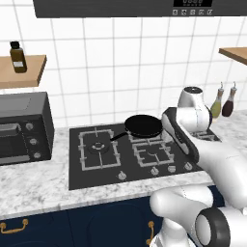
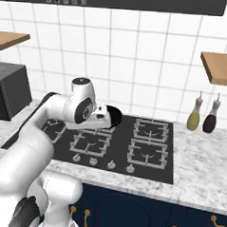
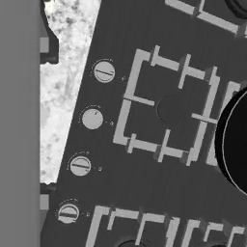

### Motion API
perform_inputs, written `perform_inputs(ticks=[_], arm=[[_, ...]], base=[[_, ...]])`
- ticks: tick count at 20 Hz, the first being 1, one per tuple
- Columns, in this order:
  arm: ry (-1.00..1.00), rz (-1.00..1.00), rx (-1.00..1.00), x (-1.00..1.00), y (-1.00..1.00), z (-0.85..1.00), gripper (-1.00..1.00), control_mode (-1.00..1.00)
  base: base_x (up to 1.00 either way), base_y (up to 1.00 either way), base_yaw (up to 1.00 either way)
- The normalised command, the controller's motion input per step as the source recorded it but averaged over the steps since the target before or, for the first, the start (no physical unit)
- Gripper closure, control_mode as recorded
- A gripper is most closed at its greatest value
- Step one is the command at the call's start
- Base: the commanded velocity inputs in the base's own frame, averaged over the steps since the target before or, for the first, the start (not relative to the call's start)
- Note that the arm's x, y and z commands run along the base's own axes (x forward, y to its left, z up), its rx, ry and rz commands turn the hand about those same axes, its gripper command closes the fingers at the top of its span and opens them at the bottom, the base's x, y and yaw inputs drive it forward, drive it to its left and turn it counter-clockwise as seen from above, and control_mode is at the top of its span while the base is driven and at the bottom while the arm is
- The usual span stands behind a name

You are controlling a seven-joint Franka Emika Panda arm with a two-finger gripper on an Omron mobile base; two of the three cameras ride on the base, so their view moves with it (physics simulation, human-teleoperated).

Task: Turn off the rear center burner of the stove.

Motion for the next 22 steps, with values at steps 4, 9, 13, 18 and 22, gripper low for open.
perform_inputs(ticks=[4, 9, 13, 18, 22], arm=[[0.00, 0.23, -0.02, 0.00, 0.08, -1.00, -1.00, -1.00], [0.01, 0.18, -0.04, 0.00, 0.05, -0.99, -1.00, -1.00], [0.01, 0.10, -0.03, 0.07, 0.00, -0.57, -1.00, -1.00], [0.00, 0.00, 0.00, 0.36, 0.00, -0.29, -1.00, -1.00], [0.05, 0.00, 0.00, 0.28, 0.00, -0.48, -1.00, -1.00]], base=[[0.00, 0.00, 0.00], [0.00, 0.00, 0.00], [0.00, 0.00, 0.00], [0.00, 0.00, 0.00], [0.00, 0.00, 0.00]])
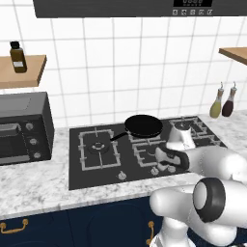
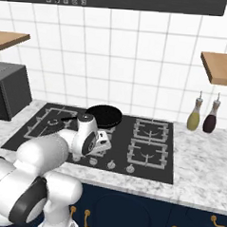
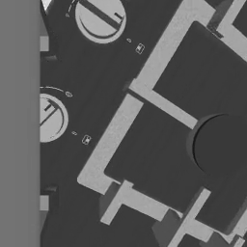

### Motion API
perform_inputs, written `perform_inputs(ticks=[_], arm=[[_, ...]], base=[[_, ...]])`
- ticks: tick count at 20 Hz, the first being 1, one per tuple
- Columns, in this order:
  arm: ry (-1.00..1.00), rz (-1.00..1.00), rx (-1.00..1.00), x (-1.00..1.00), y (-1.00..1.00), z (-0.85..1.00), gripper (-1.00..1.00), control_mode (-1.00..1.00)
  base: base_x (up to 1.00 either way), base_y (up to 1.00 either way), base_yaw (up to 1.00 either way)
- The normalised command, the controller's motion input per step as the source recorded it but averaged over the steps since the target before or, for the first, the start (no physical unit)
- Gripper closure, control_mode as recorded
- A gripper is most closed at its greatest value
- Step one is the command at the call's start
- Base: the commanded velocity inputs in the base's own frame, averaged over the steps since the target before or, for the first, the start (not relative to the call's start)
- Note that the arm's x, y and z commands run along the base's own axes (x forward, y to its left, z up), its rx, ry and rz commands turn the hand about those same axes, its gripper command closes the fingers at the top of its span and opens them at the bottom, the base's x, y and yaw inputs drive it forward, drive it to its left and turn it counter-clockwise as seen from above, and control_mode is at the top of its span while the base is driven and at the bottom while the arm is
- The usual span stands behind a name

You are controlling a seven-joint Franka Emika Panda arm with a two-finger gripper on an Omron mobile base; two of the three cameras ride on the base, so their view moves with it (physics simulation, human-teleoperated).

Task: Turn off the rear center burner of the stove.

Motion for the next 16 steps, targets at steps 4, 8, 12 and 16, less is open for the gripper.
perform_inputs(ticks=[4, 8, 12, 16], arm=[[0.07, 0.00, 0.00, 0.00, -0.07, -0.38, -1.00, -1.00], [0.01, 0.00, 0.00, 0.00, -0.03, -0.10, -1.00, -1.00], [-0.21, 0.05, 0.00, -0.69, -0.09, -0.02, -1.00, -1.00], [-0.13, 0.03, 0.00, -0.27, 0.00, 0.00, -1.00, -1.00]], base=[[0.00, 0.00, 0.00], [0.00, 0.00, 0.00], [0.00, 0.00, 0.00], [0.00, 0.00, 0.00]])
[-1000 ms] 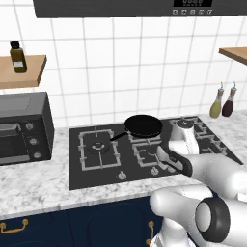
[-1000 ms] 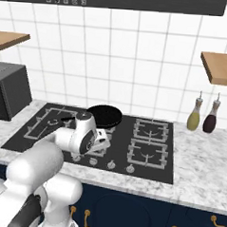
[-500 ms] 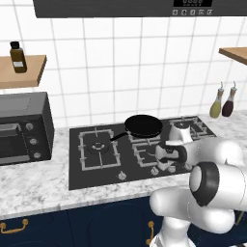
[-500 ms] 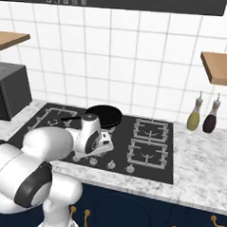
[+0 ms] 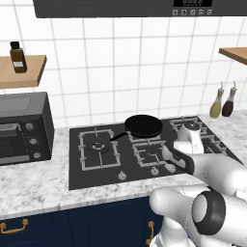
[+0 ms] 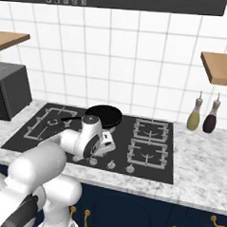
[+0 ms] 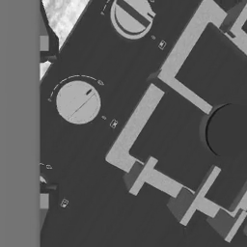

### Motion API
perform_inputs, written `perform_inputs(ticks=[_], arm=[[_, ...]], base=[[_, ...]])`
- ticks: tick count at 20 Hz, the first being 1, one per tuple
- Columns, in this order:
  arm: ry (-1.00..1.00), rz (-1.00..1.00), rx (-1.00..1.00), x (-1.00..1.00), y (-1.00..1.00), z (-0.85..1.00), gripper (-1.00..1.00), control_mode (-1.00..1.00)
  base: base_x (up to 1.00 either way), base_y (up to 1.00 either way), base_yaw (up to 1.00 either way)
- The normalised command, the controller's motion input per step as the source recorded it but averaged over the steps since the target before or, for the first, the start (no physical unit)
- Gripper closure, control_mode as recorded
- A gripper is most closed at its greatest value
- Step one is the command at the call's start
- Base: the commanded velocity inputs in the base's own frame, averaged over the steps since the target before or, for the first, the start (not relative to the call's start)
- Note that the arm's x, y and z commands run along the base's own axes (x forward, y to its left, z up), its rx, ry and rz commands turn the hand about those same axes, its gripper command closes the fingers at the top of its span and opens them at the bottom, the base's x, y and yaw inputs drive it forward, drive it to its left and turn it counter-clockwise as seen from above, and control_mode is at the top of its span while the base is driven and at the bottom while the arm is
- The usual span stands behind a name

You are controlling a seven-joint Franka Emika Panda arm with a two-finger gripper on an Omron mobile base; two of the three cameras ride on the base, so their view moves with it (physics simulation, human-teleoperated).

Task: Turn off the rear center burner of the stove.

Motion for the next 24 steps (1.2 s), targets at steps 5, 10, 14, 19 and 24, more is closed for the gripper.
perform_inputs(ticks=[5, 10, 14, 19, 24], arm=[[0.00, 0.00, -0.03, 0.02, 0.02, -0.10, -1.00, -1.00], [0.00, 0.00, -0.07, -0.21, 0.06, -0.21, -1.00, -1.00], [0.00, 0.00, 0.00, -0.33, 0.23, -0.09, -1.00, -1.00], [0.01, 0.00, 0.00, 0.01, 0.27, -0.04, -1.00, -1.00], [0.09, 0.00, 0.00, 0.00, 0.04, -0.41, -1.00, -1.00]], base=[[0.00, 0.00, 0.00], [0.00, 0.00, 0.00], [0.00, 0.00, 0.00], [0.00, 0.00, 0.00], [0.00, 0.00, 0.00]])
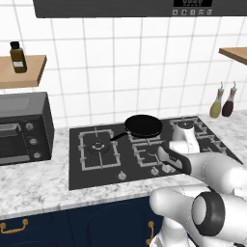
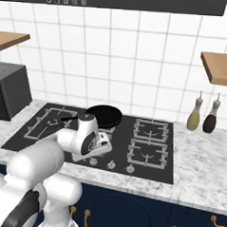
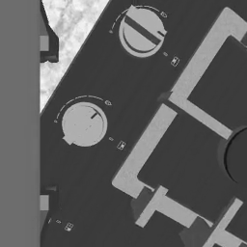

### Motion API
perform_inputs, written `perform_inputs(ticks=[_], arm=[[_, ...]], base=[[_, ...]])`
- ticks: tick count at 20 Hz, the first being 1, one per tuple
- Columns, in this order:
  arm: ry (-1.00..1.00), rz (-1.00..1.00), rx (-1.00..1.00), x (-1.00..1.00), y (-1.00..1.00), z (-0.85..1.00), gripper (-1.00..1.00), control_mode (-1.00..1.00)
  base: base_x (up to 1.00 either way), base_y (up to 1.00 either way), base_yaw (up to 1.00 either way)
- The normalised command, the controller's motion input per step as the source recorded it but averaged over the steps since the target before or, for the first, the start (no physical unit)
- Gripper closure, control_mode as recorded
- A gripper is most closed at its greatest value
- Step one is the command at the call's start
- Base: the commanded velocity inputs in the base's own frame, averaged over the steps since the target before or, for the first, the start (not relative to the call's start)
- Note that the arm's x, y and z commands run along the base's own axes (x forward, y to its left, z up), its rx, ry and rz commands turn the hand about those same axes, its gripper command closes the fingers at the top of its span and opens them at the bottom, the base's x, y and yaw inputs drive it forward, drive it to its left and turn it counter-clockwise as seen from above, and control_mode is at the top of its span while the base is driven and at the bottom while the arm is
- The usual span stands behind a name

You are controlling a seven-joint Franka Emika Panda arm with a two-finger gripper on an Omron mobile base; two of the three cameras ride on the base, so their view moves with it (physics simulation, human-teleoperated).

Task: Turn off the rear center burner of the stove.

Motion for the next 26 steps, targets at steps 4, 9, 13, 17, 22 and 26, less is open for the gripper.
perform_inputs(ticks=[4, 9, 13, 17, 22, 26], arm=[[0.12, 0.00, 0.00, 0.00, 0.00, -0.33, -1.00, -1.00], [0.03, 0.00, 0.00, 0.03, 0.02, -0.07, -1.00, -1.00], [0.00, 0.00, 0.00, 0.10, 0.03, -0.12, -1.00, -1.00], [0.05, 0.00, 0.00, 0.01, 0.01, -0.29, 1.00, -1.00], [0.02, 0.00, 0.00, 0.00, 0.00, -0.02, 1.00, -1.00], [0.00, -0.03, 0.00, 0.06, 0.00, 0.00, 1.00, -1.00]], base=[[0.00, 0.00, 0.00], [0.00, 0.00, 0.00], [0.00, 0.00, 0.00], [0.00, 0.00, 0.00], [0.00, 0.00, 0.00], [0.00, 0.00, 0.00]])
